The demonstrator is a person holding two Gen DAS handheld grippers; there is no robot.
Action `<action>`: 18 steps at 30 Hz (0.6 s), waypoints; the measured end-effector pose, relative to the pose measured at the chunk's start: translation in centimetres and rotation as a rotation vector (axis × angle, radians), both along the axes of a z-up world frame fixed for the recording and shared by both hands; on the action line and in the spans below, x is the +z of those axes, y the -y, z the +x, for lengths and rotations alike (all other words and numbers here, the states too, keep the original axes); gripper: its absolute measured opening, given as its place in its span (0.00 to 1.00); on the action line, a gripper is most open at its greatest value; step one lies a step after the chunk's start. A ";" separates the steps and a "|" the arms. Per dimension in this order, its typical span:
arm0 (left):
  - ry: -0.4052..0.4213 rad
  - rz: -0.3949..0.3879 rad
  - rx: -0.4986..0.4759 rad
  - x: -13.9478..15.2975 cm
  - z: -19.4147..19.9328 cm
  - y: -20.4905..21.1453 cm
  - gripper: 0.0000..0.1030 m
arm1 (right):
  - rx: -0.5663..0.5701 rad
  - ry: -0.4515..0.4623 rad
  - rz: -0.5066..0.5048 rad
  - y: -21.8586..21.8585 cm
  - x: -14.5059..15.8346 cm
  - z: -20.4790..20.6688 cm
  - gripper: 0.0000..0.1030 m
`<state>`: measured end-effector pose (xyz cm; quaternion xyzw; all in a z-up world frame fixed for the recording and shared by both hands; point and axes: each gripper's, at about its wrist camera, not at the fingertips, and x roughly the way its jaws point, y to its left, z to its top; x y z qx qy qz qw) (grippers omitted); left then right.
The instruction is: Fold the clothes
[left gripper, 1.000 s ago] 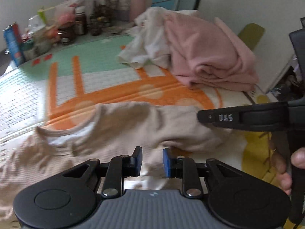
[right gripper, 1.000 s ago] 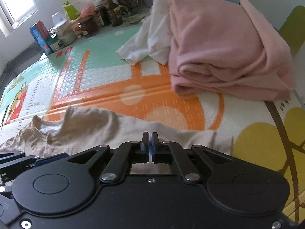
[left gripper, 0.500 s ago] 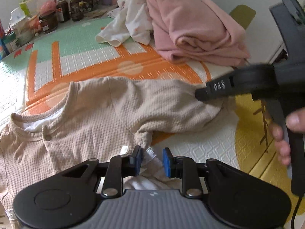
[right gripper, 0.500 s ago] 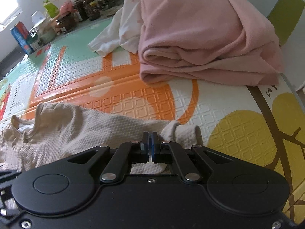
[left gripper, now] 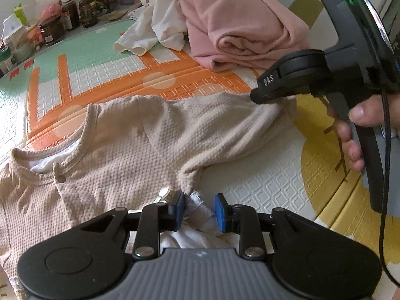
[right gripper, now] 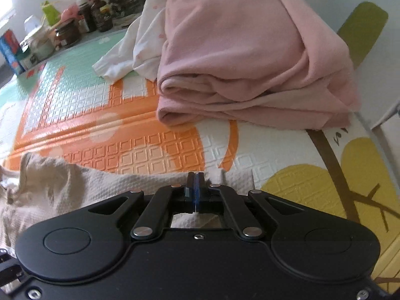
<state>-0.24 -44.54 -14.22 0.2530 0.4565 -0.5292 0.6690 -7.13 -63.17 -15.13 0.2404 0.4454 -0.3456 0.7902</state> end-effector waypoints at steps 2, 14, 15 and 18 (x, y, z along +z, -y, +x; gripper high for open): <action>-0.006 -0.026 0.013 0.7 0.4 0.1 0.27 | -0.010 0.035 0.017 0.1 0.5 -0.6 0.01; 0.064 -0.077 0.099 2.9 3.3 2.8 0.27 | -0.049 0.139 0.034 0.7 4.4 -3.7 0.01; 0.066 -0.071 0.104 2.7 3.6 3.1 0.27 | -0.060 0.138 0.045 1.1 4.3 -4.1 0.01; 0.072 -0.056 0.120 2.2 4.4 4.0 0.27 | -0.087 0.129 0.065 2.0 3.7 -5.8 0.04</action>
